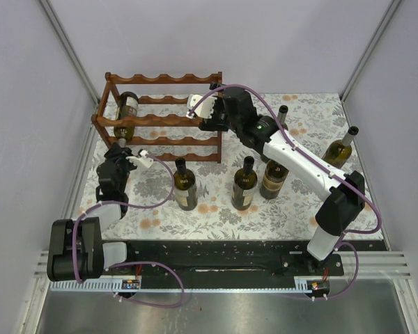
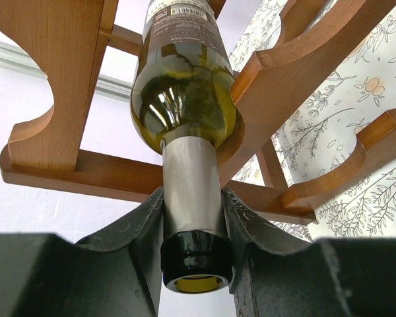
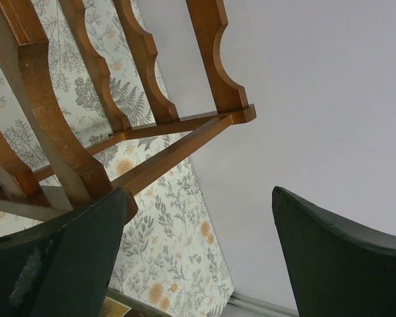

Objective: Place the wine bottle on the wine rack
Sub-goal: Place the wine bottle in the wine rack.

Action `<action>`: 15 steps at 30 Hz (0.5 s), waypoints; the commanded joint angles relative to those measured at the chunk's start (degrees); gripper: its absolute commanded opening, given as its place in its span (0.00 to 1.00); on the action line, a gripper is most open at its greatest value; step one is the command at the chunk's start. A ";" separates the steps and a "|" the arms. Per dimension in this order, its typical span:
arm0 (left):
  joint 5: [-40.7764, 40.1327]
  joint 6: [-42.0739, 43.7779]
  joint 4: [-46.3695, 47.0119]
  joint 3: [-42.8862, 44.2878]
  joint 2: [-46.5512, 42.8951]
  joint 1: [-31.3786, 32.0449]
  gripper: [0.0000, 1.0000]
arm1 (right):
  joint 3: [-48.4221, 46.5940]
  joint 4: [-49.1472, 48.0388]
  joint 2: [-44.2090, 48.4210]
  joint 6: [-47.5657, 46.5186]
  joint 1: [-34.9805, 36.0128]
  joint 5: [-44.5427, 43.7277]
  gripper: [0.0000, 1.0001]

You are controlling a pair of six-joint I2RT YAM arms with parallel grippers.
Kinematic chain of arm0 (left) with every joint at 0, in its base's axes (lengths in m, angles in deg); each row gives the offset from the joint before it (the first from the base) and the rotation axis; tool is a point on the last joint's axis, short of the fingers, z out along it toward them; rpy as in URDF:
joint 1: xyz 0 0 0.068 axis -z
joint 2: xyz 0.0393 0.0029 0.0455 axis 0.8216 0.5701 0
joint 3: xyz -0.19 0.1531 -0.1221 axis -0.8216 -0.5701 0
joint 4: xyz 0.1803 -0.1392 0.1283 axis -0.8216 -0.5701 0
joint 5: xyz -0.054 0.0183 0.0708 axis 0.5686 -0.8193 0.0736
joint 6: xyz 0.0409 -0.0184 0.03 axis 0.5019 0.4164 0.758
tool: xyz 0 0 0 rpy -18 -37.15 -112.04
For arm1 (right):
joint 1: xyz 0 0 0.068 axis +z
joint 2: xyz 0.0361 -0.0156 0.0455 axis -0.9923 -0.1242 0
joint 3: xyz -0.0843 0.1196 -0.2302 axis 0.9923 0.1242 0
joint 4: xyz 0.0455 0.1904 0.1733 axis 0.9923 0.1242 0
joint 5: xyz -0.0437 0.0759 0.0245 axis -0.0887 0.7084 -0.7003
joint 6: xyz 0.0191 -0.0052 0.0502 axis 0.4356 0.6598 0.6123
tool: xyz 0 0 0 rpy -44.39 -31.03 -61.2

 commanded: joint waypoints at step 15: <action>11.64 4.81 -13.86 -2.58 9.94 1.92 0.00 | 2.53 -4.58 0.96 -0.65 -0.32 1.31 1.00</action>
